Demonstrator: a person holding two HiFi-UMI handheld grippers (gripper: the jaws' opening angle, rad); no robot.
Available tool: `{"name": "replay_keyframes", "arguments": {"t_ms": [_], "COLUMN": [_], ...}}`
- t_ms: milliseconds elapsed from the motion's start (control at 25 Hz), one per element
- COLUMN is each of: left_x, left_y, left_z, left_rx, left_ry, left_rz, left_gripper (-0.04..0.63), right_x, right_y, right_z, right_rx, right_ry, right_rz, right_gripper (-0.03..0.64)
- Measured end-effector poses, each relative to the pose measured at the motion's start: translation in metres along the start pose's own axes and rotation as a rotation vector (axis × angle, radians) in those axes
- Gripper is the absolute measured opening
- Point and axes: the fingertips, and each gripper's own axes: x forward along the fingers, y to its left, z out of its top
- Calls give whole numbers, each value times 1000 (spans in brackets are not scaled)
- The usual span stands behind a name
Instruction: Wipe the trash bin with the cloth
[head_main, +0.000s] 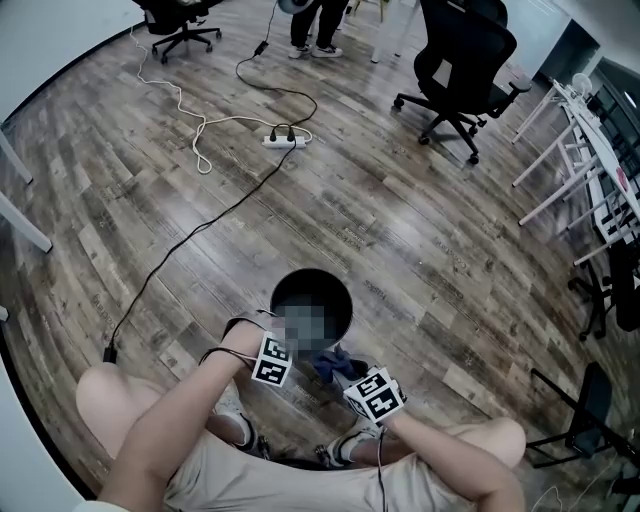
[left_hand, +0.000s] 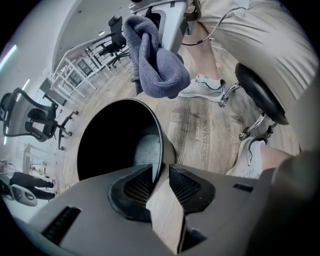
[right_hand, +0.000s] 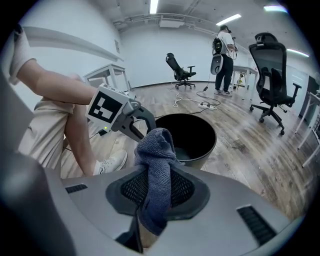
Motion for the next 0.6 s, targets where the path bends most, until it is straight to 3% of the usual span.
{"name": "replay_keyframes", "arguments": {"t_ms": [160, 360, 600], "left_x": [4, 4, 5], "left_y": [1, 2, -4], "left_z": [2, 3, 12], "left_rx": [-26, -46, -15], "left_ry": [-1, -8, -1], "left_rz": [-3, -12, -27], "left_gripper": [108, 104, 86], "right_x": [19, 40, 55], "right_y": [5, -8, -17], "right_z": [-10, -18, -14], "right_rx": [4, 90, 57], "right_ry": [25, 9, -5], "right_rz": [-12, -83, -110], "right_gripper": [83, 83, 83]}}
